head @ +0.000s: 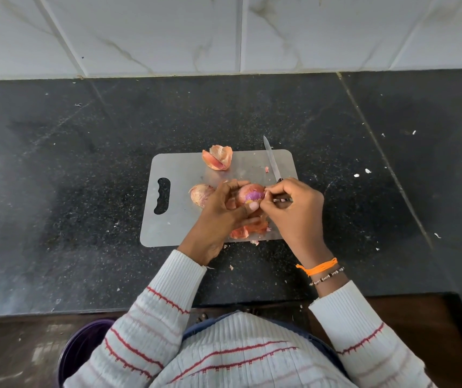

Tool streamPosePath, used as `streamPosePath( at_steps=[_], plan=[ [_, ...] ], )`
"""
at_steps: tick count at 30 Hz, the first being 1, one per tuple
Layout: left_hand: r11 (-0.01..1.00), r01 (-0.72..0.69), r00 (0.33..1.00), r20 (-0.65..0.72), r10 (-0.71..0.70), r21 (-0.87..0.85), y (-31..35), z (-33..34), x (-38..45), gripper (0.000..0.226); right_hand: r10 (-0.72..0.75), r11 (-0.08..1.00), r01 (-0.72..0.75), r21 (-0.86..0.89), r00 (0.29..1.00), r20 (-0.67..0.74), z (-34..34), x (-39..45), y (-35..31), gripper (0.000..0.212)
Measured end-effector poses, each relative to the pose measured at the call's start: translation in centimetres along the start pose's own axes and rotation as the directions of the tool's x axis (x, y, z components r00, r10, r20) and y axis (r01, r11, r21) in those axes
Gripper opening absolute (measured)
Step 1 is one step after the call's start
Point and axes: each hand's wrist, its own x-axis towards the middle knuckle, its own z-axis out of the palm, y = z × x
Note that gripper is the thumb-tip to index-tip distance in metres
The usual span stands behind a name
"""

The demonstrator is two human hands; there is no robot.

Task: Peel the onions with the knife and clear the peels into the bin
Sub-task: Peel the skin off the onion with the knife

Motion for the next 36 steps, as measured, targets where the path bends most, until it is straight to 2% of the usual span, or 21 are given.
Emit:
streamPosePath(
  at_steps=[2,6,8,12,15,17,21,24,26,30,33,36],
  plan=[
    [0.999,0.025,1.0,0.008,-0.025,-0.036,0.1,-0.1,-0.1,0.044,0.045,0.998,-0.045,0.038,0.999,-0.002,-0.2,0.1,0.3,0.007],
    [0.998,0.03,1.0,-0.003,-0.03,-0.057,0.4,-0.1,0.0,0.041,0.237,0.946,-0.246,0.213,0.969,0.067,-0.7,0.1,0.4,0.014],
    [0.998,0.019,1.0,-0.01,-0.019,-0.062,0.5,-0.1,0.1,0.041,0.269,0.916,-0.289,0.278,0.957,0.109,-0.7,0.0,0.2,0.014],
    [0.997,0.016,1.0,-0.016,-0.017,-0.08,0.5,0.1,0.1,0.04,0.224,0.937,-0.244,0.252,0.969,0.106,-0.9,0.1,-0.3,0.013],
    [0.995,0.037,0.999,-0.024,-0.039,-0.095,0.3,0.2,0.3,0.04,0.213,0.963,-0.208,0.17,0.977,-0.01,-0.8,0.1,-0.1,0.029],
    [0.994,0.046,0.998,-0.027,-0.049,-0.103,0.1,0.1,0.3,0.04,0.23,0.963,-0.222,0.151,0.972,-0.044,-0.9,0.1,0.0,0.028],
    [0.995,0.059,0.998,-0.008,-0.06,-0.078,0.0,0.0,0.3,0.036,0.246,0.952,-0.245,0.185,0.969,0.018,-1.0,0.0,-0.3,0.021],
    [0.998,0.037,0.999,-0.017,-0.038,-0.057,-0.3,0.0,0.6,0.033,0.183,0.957,-0.201,0.21,0.978,0.099,-0.9,0.0,-0.8,0.008],
    [0.999,0.03,0.999,-0.017,-0.031,-0.042,-0.3,-0.1,0.6,0.033,0.155,0.956,-0.181,0.232,0.98,0.128,-0.8,0.0,-0.7,0.011],
    [0.999,0.032,0.999,0.023,-0.033,0.012,0.0,-0.2,0.4,0.042,0.146,0.962,-0.167,0.218,0.983,0.107,-1.0,0.1,-0.4,0.011],
    [1.0,0.02,0.998,0.056,-0.02,0.005,0.0,-0.3,0.5,0.039,0.117,0.976,-0.13,0.176,0.99,0.085,-1.0,0.2,-0.1,0.009],
    [1.0,0.028,0.997,0.075,-0.027,-0.013,-0.1,-0.3,0.5,0.038,0.142,0.968,-0.158,0.196,0.986,0.092,-1.1,0.3,-0.2,0.011]
  ],
)
